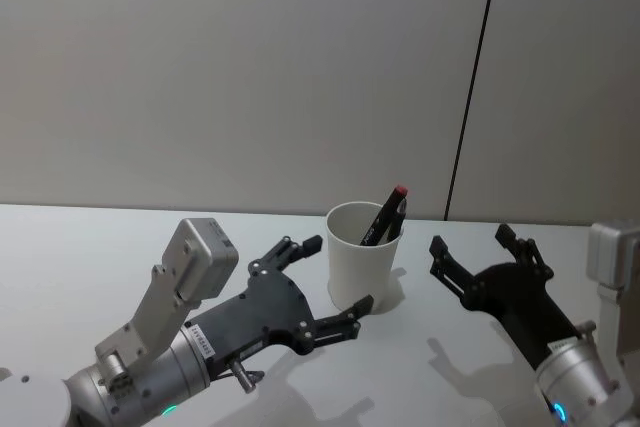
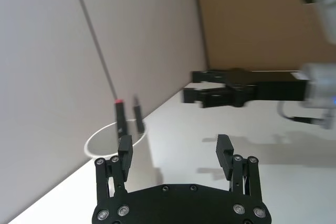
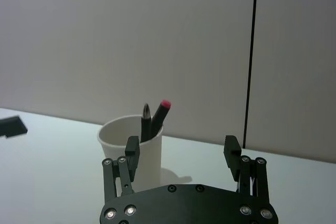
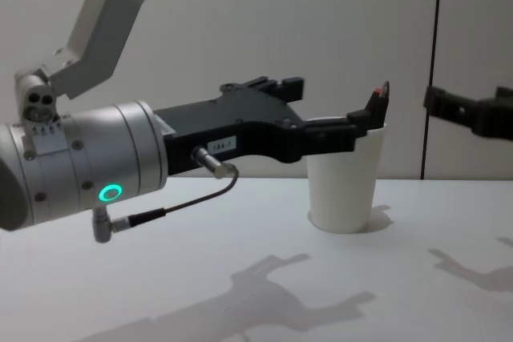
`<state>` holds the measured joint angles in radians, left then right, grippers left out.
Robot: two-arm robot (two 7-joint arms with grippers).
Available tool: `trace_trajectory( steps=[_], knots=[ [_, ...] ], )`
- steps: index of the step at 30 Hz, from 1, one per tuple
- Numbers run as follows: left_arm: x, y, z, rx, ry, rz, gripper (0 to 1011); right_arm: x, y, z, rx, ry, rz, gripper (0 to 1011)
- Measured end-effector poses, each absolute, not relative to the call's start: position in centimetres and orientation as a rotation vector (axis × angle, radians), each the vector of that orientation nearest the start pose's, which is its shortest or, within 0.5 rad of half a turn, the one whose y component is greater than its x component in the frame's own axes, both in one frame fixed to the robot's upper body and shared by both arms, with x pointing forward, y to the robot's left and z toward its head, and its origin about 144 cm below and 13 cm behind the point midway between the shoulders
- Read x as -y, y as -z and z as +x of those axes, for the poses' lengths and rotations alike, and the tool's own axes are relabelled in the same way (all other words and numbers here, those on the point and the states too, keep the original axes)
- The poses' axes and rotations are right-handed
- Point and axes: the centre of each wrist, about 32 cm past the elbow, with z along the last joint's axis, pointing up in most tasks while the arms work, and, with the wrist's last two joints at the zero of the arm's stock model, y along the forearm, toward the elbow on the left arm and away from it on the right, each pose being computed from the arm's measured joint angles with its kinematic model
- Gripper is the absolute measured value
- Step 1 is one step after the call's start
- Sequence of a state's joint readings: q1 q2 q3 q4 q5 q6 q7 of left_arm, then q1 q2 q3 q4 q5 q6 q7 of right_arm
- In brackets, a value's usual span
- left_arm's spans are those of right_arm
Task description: Place the pen into the pen holder.
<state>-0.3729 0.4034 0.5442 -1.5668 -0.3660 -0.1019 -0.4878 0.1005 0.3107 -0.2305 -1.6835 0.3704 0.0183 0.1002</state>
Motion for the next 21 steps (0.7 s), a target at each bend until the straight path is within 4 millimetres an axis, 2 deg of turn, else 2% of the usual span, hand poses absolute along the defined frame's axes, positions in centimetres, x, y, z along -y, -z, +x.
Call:
trace_trajectory(
  steps=[10,21],
  knots=[
    [-19.1,-121.9,51.1,0.267,-0.728,-0.016,1002,23.7,-119.1,44.9,0.069,1.227,0.043,1001],
    [-19.4,-121.3,50.3,0.262,-0.886,0.013,1002,23.7,-118.9,44.3,0.075,1.23,0.026,1001]
  ],
)
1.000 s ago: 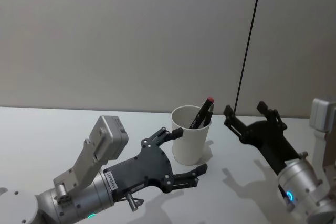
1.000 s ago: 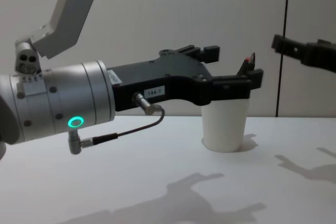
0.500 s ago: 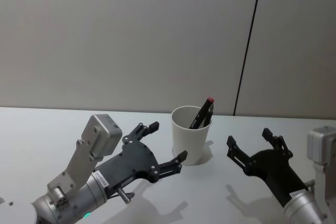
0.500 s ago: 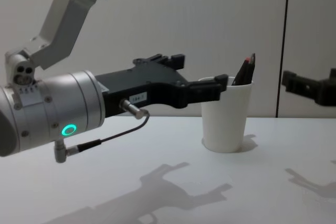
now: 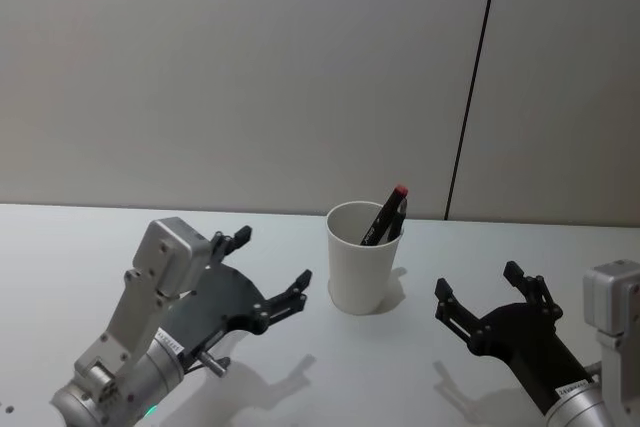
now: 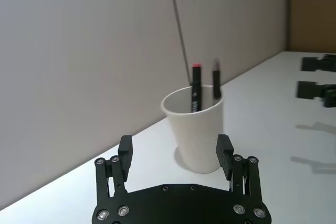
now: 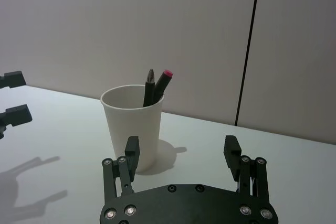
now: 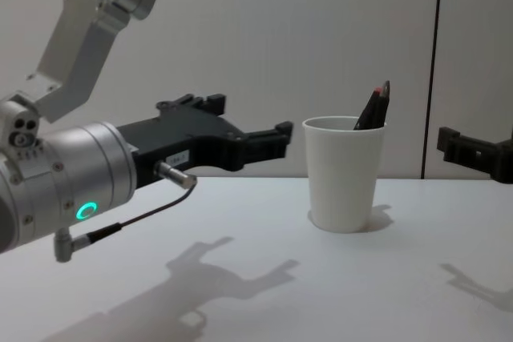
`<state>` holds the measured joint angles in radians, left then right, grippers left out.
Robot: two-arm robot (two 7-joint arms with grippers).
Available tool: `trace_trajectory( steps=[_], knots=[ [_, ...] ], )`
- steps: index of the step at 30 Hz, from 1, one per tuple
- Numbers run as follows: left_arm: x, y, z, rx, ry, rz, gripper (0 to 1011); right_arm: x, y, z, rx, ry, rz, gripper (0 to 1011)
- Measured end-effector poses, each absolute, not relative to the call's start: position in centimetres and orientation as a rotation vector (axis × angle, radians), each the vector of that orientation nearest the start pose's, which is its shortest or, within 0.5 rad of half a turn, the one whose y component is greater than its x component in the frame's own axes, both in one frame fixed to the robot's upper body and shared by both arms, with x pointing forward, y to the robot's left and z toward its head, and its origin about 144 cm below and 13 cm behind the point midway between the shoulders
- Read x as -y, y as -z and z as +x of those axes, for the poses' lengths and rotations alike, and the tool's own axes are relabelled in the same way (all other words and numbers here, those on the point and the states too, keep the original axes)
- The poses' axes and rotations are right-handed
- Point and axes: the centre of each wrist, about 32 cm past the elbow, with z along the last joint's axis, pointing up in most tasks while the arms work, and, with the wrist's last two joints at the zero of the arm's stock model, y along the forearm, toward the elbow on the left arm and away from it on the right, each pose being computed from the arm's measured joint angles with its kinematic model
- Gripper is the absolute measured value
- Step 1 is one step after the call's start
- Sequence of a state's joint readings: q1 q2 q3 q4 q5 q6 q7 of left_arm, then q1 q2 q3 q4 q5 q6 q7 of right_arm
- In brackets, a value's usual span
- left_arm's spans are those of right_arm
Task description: Place the pen into the pen holder.
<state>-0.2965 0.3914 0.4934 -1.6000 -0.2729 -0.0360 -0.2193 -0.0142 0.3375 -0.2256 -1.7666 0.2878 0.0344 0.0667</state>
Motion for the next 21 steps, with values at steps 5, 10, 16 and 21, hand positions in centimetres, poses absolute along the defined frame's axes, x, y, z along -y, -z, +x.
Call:
trace_trajectory(
  steps=[5,10,16,21],
  knots=[
    [-19.5,-121.0,49.9,0.263,-0.967,0.029,1002,23.7,-118.9,44.3,0.075,1.23,0.026,1001],
    [-19.7,-120.7,49.6,0.264,-1.043,0.044,1002,23.7,-118.9,44.3,0.075,1.23,0.026,1001],
    [-19.8,-120.5,49.3,0.266,-1.106,0.057,1002,23.7,-118.9,44.3,0.075,1.23,0.026,1001],
    [-19.8,-120.4,49.2,0.267,-1.122,0.061,1002,23.7,-118.9,44.3,0.075,1.229,0.026,1001]
  ],
)
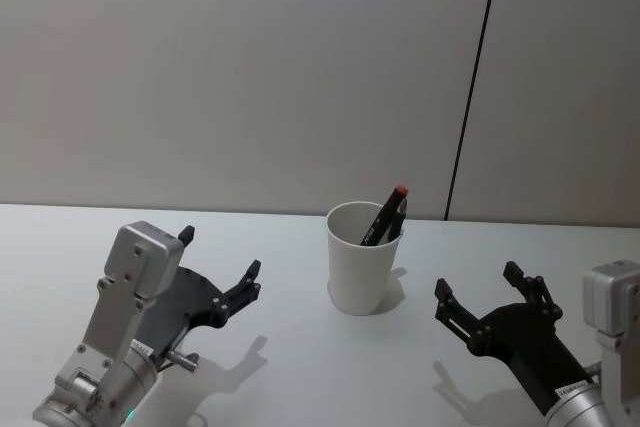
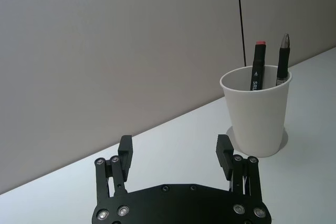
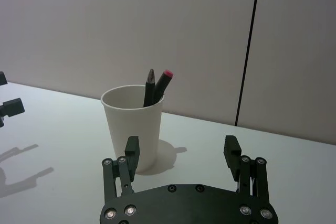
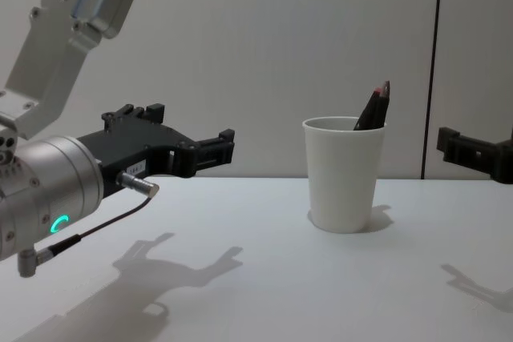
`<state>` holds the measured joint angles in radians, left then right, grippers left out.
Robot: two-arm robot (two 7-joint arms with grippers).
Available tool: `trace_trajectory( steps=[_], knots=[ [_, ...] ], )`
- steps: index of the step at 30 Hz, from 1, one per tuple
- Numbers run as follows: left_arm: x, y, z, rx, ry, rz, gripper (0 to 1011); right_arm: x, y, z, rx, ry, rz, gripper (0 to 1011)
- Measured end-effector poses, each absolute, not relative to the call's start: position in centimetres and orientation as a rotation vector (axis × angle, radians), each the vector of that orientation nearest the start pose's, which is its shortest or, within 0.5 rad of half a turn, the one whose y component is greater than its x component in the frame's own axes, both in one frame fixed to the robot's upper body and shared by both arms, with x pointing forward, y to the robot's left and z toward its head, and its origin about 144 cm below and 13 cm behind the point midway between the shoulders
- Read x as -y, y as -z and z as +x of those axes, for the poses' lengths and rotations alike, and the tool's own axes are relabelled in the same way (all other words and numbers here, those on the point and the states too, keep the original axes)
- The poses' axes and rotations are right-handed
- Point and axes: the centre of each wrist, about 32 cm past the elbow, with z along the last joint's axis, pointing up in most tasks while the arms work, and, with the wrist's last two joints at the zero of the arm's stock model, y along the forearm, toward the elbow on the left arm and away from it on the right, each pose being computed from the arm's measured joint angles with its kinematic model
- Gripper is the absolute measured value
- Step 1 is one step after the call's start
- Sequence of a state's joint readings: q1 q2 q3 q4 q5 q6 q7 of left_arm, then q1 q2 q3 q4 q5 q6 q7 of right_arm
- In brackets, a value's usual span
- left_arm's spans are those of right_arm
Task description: Place the pen into the pen holder.
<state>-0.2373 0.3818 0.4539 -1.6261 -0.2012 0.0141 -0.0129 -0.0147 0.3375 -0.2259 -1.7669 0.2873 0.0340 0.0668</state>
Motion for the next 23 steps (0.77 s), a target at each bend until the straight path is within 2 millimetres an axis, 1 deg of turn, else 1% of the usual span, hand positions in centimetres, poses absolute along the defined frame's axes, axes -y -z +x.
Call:
trace_trajectory(
  steps=[23],
  knots=[
    [-19.84,-120.44,49.2,0.267,-1.124,0.062,1002,23.71,-118.87,44.33,0.075,1.229,0.026,1001]
  ],
)
